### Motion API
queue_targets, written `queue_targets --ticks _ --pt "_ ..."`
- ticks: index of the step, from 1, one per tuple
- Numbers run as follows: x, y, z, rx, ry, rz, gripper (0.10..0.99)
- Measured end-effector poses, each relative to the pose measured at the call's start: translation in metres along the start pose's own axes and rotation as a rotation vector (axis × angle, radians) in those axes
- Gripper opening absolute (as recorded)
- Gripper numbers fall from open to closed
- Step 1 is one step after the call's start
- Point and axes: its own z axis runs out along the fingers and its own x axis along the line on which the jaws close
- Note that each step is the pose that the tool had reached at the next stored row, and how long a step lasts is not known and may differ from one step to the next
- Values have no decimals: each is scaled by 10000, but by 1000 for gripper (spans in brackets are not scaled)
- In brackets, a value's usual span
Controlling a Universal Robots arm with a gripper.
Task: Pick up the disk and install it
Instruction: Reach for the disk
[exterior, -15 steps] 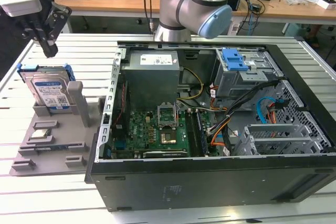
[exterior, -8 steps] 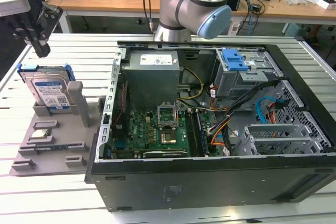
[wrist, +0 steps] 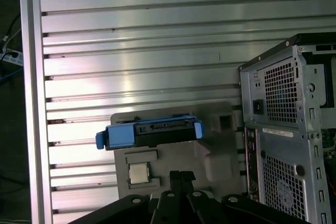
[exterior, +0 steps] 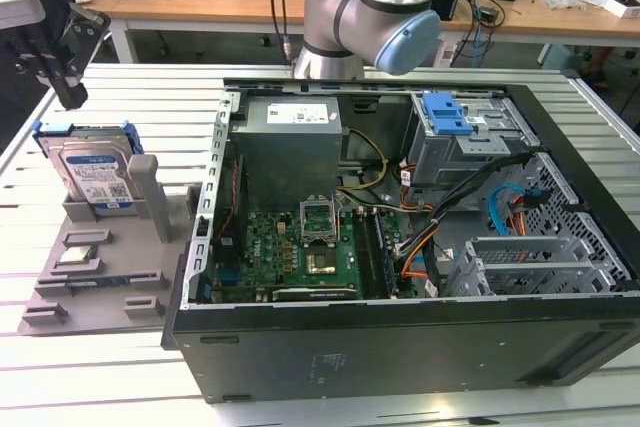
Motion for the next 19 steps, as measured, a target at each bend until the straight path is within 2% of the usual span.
queue_targets --ticks 1,19 --pt "32 -2 -1 0 1 0 106" --pt "256 -19 -6 -1 0 0 106"
